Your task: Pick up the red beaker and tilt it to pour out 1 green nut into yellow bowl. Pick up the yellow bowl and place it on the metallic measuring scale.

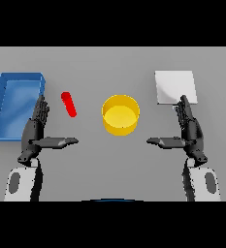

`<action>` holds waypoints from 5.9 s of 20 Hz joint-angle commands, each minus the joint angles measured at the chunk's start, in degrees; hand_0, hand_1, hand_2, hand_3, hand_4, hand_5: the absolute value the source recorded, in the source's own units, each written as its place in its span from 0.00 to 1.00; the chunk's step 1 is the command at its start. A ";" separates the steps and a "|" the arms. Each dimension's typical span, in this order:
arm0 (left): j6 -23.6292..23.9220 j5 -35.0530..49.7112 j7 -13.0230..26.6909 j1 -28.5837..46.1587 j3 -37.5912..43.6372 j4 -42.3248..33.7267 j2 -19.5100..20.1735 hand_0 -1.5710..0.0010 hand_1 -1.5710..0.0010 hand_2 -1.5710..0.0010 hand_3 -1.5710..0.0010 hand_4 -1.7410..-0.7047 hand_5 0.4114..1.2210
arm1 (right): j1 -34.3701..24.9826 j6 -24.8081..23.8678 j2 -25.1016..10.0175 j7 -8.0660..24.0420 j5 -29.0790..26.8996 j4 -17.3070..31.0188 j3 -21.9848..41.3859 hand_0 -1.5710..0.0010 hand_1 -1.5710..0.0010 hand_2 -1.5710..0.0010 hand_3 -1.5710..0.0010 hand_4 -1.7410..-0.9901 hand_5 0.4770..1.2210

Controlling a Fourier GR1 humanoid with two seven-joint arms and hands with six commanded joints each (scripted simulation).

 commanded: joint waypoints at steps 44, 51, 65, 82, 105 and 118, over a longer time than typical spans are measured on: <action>5.02 -9.87 -9.28 -24.11 2.26 32.07 0.69 1.00 1.00 1.00 1.00 0.40 0.37 | 0.95 1.18 -5.14 -2.43 6.56 -3.18 2.96 1.00 1.00 1.00 1.00 0.58 0.23; 7.55 -7.80 -12.14 -26.92 5.07 36.19 -1.89 0.32 0.33 0.33 0.38 0.25 0.73 | 0.73 0.81 -5.08 -2.14 6.78 -2.64 2.76 1.00 1.00 1.00 1.00 0.60 0.23; 7.94 -10.61 -9.06 -26.89 1.58 28.54 -1.32 0.01 0.01 0.01 0.03 0.23 0.99 | 2.26 1.05 -4.93 -4.12 7.59 -3.37 3.64 1.00 1.00 1.00 1.00 0.60 0.25; 3.02 -29.79 4.87 -38.62 -16.18 26.36 11.15 0.00 0.00 0.00 0.00 0.03 0.89 | 1.68 1.07 -4.56 -3.22 7.54 -3.89 3.82 1.00 1.00 1.00 1.00 0.62 0.28; -22.98 -53.09 5.35 -66.26 -52.58 40.23 16.52 0.00 0.00 0.00 0.10 0.01 1.00 | 1.66 1.24 -3.16 -1.47 5.13 -3.38 2.77 1.00 1.00 1.00 1.00 0.59 0.17; -26.18 -59.87 2.46 -74.41 -68.54 45.42 12.61 0.00 0.00 0.00 0.01 0.00 1.00 | 2.20 1.06 -3.90 -2.18 5.72 -3.39 2.48 1.00 1.00 1.00 1.00 0.61 0.17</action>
